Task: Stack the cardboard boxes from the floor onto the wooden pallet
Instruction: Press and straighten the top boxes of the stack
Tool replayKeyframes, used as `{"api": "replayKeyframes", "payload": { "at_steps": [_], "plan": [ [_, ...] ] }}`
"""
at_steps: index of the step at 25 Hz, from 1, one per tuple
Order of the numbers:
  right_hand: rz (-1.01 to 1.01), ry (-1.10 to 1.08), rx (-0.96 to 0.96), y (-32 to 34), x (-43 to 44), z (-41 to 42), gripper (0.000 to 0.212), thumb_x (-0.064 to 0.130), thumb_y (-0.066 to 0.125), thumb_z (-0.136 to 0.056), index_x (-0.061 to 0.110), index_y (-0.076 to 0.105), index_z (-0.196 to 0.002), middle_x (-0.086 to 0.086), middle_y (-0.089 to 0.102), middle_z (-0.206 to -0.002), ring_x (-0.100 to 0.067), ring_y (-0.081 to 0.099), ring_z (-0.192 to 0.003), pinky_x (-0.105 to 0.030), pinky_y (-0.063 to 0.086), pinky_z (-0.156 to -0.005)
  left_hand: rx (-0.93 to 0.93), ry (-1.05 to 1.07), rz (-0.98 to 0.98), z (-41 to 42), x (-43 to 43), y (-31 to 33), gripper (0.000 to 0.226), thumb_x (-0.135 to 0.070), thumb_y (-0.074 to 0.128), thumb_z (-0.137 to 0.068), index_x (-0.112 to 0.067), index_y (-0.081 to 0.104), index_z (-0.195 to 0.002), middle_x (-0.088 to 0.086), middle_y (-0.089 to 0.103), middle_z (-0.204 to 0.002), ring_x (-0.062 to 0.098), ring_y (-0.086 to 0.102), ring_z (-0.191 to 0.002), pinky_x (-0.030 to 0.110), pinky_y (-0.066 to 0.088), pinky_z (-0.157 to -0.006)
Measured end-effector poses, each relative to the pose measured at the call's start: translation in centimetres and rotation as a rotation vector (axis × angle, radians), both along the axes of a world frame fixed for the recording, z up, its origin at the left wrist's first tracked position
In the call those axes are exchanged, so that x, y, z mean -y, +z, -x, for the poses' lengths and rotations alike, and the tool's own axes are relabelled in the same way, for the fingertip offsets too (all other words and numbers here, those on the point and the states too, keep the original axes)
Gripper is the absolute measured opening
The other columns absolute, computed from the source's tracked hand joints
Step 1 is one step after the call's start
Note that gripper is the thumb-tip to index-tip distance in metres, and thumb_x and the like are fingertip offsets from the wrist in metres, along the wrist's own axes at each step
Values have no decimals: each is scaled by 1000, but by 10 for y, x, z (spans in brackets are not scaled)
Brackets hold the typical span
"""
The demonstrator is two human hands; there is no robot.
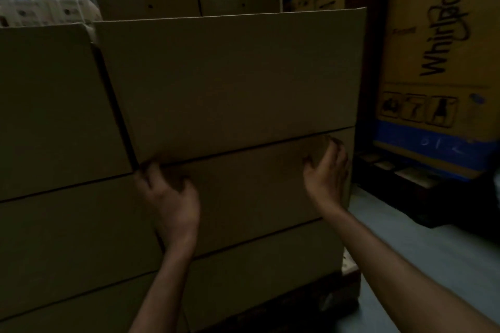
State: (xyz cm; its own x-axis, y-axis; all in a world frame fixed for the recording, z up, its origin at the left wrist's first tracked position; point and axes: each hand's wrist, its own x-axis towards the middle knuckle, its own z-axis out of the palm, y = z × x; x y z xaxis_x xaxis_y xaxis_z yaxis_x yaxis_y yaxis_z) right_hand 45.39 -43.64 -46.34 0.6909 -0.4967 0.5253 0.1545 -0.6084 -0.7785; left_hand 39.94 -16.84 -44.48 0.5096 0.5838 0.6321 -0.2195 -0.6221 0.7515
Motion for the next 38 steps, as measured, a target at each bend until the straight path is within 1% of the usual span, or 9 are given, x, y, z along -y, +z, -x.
{"api": "replayKeyframes", "payload": {
  "at_steps": [3, 6, 15, 17, 19, 21, 24, 28, 38],
  "plan": [
    [-127, 17, -86, 6, 33, -8, 74, 28, 57, -103, 12, 17, -163, -9, 14, -170, -32, 14, -155, -49, 21, -124, -62, 54, 213, -2, -7, -4, 62, -15, 67, -92, -8, 44, -149, 24, 35, -154, 43, 38, -141, 50, 36, -116],
    [-153, 46, -96, 11, 43, -14, 75, 33, 53, -106, 14, 11, -165, -6, 8, -172, -28, 7, -158, -45, 14, -128, -65, 79, 228, -6, -5, -8, 67, -21, 68, -91, -9, 40, -151, 22, 28, -160, 42, 33, -145, 52, 32, -119],
    [-183, 80, -146, 19, 46, -36, 79, 47, 42, -107, 17, -3, -165, -6, -5, -173, -29, 0, -159, -42, 5, -127, -201, 139, 219, -13, 63, 10, 107, -43, 67, -91, -6, -3, -163, 19, -5, -171, 36, -1, -158, 50, 9, -126],
    [-226, 83, -155, 24, 47, -35, 79, 56, 38, -106, 23, -2, -165, -2, -6, -173, -30, 1, -159, -48, 10, -128, -177, 151, 132, -17, 80, 9, 104, -45, 67, -92, -8, 1, -164, 17, -1, -171, 35, 1, -158, 52, 11, -125],
    [-255, 86, -133, 28, 55, -34, 79, 57, 39, -105, 23, 1, -166, -3, 1, -173, -30, 5, -158, -49, 12, -127, -117, 123, -76, -21, 99, 7, 90, -39, 67, -91, -9, 19, -161, 21, 17, -168, 40, 18, -153, 55, 20, -120],
    [-288, 95, -108, 30, 66, -35, 74, 47, 43, -106, 23, 6, -166, -4, 10, -172, -30, 12, -157, -51, 16, -125, -94, 65, -374, -30, 114, 4, 67, -34, 67, -91, -9, 44, -149, 24, 38, -155, 45, 35, -140, 58, 30, -114],
    [-320, 102, -90, 35, 86, -38, 63, 28, 46, -104, 25, 23, -162, -7, 28, -165, -33, 28, -149, -54, 28, -120, -110, 38, -660, -43, 120, 10, 43, -33, 66, -94, -14, 59, -132, 19, 52, -138, 43, 46, -124, 57, 38, -105],
    [-323, 82, -33, 40, 95, -38, 53, 21, 49, -103, 27, 38, -154, -8, 40, -151, -29, 44, -131, -51, 42, -109, -18, 73, -775, -48, 119, 17, 25, -33, 64, -98, -14, 68, -112, 17, 62, -116, 42, 51, -107, 54, 39, -92],
    [-279, 76, -33, 30, 97, -35, 63, 12, 53, -101, 27, 32, -158, -5, 36, -152, -25, 43, -132, -43, 45, -108, -48, 11, -788, -45, 114, 19, 20, -31, 61, -98, -18, 70, -110, 14, 64, -115, 41, 54, -111, 52, 41, -92]
  ]
}}
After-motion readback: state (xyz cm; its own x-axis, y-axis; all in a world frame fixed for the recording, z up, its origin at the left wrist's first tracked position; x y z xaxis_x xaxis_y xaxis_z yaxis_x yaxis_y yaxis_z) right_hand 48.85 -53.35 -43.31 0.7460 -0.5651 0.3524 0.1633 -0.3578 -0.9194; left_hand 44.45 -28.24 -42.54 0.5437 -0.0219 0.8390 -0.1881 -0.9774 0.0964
